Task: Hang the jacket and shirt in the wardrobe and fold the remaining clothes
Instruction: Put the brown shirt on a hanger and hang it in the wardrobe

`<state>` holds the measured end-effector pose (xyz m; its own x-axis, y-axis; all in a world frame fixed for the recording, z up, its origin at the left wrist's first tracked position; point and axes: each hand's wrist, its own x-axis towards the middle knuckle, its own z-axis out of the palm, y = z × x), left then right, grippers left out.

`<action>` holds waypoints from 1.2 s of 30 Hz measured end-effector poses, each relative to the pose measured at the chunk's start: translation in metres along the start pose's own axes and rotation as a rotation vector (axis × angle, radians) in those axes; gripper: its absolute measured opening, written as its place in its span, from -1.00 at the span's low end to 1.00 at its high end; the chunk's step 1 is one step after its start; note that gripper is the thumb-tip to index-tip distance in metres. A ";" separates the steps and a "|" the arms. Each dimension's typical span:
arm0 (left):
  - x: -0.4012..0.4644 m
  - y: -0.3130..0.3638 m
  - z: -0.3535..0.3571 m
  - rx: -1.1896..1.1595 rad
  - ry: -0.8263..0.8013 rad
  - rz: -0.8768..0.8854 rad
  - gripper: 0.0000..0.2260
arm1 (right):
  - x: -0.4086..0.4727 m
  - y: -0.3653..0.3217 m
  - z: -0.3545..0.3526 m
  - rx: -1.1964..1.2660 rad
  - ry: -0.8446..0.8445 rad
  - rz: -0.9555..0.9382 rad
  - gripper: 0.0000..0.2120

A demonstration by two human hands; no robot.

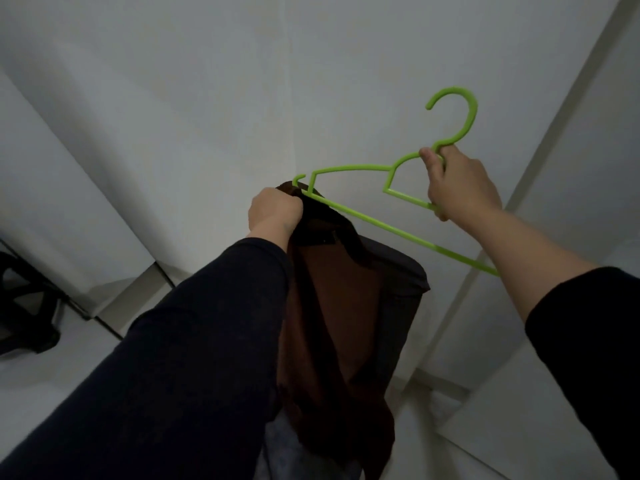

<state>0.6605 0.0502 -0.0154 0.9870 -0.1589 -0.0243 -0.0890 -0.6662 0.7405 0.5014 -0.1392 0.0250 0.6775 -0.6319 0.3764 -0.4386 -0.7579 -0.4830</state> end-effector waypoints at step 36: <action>-0.054 0.008 -0.053 -0.189 0.051 0.723 -0.67 | -0.032 -0.101 0.001 0.299 -0.022 0.034 -0.69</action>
<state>0.6135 0.0926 0.0272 0.6965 -0.4721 0.5404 -0.6980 -0.2708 0.6629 0.5244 -0.0429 0.0612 0.6793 -0.6502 0.3403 -0.2699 -0.6526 -0.7080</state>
